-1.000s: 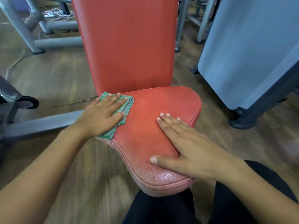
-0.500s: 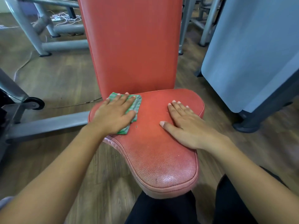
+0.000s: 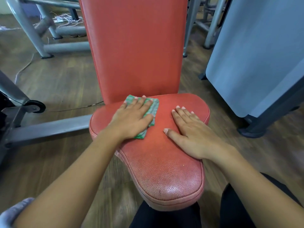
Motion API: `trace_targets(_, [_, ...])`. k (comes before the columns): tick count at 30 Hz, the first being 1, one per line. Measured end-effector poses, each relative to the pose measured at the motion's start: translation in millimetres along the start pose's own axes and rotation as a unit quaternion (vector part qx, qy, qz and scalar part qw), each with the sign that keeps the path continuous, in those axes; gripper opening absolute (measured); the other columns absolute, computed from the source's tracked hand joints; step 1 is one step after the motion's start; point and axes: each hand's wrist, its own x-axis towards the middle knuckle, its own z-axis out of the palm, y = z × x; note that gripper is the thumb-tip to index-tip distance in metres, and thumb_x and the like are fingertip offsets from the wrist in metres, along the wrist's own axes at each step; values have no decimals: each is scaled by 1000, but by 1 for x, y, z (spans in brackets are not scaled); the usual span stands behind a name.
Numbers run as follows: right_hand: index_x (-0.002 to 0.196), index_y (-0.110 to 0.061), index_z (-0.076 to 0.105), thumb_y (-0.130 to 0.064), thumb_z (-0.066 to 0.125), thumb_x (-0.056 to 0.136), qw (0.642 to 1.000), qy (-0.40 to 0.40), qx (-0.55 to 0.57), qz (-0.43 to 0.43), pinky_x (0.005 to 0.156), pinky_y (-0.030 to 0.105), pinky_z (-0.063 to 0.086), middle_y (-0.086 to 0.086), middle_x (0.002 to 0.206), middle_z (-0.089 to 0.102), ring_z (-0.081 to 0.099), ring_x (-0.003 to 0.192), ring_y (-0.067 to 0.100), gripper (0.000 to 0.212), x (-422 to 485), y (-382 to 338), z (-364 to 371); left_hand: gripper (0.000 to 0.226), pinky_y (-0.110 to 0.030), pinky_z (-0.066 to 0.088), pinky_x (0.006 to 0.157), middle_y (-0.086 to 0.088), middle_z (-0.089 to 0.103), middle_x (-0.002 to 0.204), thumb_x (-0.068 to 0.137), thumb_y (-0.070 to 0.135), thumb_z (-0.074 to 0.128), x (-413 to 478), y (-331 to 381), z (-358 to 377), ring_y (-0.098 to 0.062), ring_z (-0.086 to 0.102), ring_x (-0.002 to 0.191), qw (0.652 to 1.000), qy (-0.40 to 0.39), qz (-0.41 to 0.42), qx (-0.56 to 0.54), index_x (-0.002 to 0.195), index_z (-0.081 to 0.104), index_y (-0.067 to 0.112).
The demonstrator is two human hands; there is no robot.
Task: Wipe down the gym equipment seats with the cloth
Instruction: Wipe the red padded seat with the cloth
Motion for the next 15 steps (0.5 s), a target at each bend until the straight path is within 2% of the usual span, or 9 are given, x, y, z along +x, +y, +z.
trace_targets(3, [154, -17, -3, -59, 21, 96, 1000, 1, 3, -2, 115, 24, -13, 0, 160, -14, -15, 145, 7, 76, 0, 1, 0, 72, -32, -4, 118, 15, -4, 158, 82, 63, 6, -24, -3, 3, -2, -8, 144, 996, 3, 78, -37, 150, 3, 40])
trace_targets(6, [154, -17, -3, -60, 21, 96, 1000, 3, 4, -1, 116, 25, -13, 0, 160, -14, -15, 145, 7, 76, 0, 2, 1, 81, -32, -3, 117, 16, -2, 158, 71, 65, -2, -26, -27, 0, -2, -5, 145, 1000, 6, 29, -11, 149, 2, 42])
trace_targets(8, [154, -17, -3, -59, 21, 96, 1000, 6, 2, -2, 116, 25, -13, 0, 160, -13, -15, 145, 7, 76, 1, 1, 1, 77, -35, 0, 117, 11, -1, 160, 78, 64, 2, -7, -27, -1, -8, -2, 146, 1000, 3, -20, 14, 151, 2, 38])
trace_targets(10, [154, -16, -1, -58, 23, 96, 1000, 11, 0, 0, 116, 25, -13, 1, 161, -12, -14, 145, 8, 76, 0, 1, 2, 62, -38, 0, 117, 6, -1, 161, 94, 54, 15, 6, -10, 1, -12, -1, 147, 1000, 4, -26, 12, 152, 3, 34])
trace_targets(12, [154, -16, -1, -57, 24, 96, 1000, 11, 0, 0, 115, 24, -13, 1, 161, -11, -14, 146, 8, 75, 0, 1, 1, 60, -37, -1, 118, 7, -2, 160, 96, 50, 18, 5, 3, 3, -10, -3, 147, 1000, 5, 20, -10, 152, 4, 34])
trace_targets(15, [154, -17, -2, -58, 22, 96, 1000, 6, 2, -2, 116, 24, -13, 0, 160, -13, -15, 145, 7, 75, 0, 1, 0, 72, -31, -5, 117, 19, -7, 157, 80, 63, 5, -20, -9, 2, 1, -9, 143, 996, -5, 89, -32, 149, 2, 43])
